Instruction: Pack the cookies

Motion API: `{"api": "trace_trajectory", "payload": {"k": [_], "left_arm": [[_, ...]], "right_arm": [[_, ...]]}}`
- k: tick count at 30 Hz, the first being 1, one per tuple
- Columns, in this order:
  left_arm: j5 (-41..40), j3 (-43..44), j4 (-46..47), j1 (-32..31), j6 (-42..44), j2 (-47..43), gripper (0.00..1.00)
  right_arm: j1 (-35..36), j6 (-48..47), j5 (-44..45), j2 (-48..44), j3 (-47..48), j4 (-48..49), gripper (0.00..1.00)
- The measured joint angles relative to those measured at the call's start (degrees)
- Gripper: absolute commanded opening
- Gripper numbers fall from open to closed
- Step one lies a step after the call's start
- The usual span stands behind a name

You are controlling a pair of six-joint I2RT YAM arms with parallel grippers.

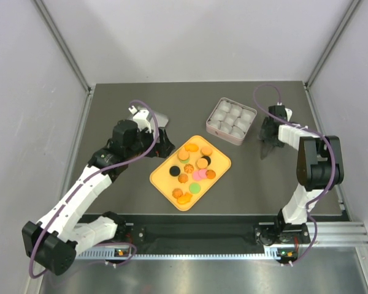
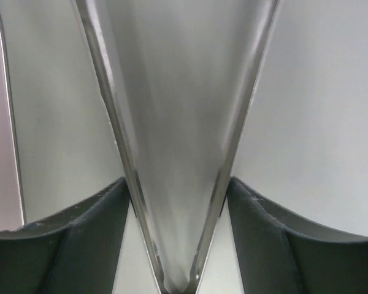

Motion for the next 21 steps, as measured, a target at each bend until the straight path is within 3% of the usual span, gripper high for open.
{"api": "trace_trajectory", "payload": {"k": [7,15,21], "left_arm": [[0.0,-0.02,-0.02,0.0,0.0,0.42,0.99],[-0.13,-0.02,-0.04,0.0,0.02,0.42,0.99],[-0.31,-0.02,-0.07,0.0,0.15,0.42,0.99]], "right_arm": [[-0.09,-0.39,-0.39,-3.1,-0.11,-3.8,0.55],[-0.09,-1.07,-1.16,-20.9,-0.09,-9.03,0.54],[0.15,-2.27,-3.19,-31.67,-0.33,-13.4,0.48]]}}
